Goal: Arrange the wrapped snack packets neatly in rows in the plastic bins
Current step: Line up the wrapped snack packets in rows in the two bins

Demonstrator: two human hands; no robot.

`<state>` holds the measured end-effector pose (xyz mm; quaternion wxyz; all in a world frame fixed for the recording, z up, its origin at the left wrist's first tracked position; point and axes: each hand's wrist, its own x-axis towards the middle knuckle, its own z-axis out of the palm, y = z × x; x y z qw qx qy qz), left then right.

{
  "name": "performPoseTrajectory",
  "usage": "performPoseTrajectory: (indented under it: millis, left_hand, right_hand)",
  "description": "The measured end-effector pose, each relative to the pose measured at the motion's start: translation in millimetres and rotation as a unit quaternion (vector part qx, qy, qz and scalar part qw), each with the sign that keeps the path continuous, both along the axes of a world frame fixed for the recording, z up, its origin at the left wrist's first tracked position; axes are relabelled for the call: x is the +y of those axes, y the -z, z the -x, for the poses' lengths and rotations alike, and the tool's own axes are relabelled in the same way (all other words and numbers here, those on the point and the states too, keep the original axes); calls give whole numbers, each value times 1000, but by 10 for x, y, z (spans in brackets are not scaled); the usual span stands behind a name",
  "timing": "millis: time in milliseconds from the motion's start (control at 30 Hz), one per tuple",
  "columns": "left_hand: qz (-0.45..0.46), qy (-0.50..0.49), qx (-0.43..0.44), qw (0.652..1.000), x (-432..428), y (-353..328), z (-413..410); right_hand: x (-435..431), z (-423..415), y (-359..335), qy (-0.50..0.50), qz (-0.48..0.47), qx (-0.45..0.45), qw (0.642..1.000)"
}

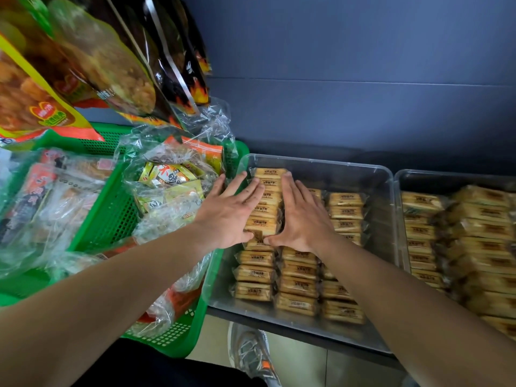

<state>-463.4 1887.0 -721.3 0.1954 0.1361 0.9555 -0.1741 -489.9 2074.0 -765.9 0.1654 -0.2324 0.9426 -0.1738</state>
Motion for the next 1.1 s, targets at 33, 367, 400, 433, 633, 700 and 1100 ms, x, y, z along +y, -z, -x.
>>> performPoseTrajectory:
  millis: [33, 367, 400, 433, 633, 700, 1100]
  left_hand:
    - [1, -2, -2, 1000, 7, -3, 4]
    - [-139, -63, -36, 988, 408, -699, -100]
    - [-165, -68, -28, 983, 499, -819, -118]
    - [-186, -70, -19, 980, 601, -913, -134]
    - [-243, -33, -4, 970, 1527, -1166, -147]
    - [-246, -14, -12, 969, 1873, -1150, -114]
    - [-232, 51, 70, 969, 2831, -454, 550]
  right_hand:
    - [-7, 3, -9, 1, -7, -1, 1000]
    - [785, -250, -888, 22, -7, 15, 1000]
    - [980, -281, -1015, 23, -18, 28, 999]
    - [1192, -317, -1147, 25, -36, 38, 998]
    - [2633, -437, -1624, 135, -100, 4, 986]
    - [3024, -502, -1608, 178, -98, -8, 979]
    - [3577, -346, -980, 140, -129, -57, 980]
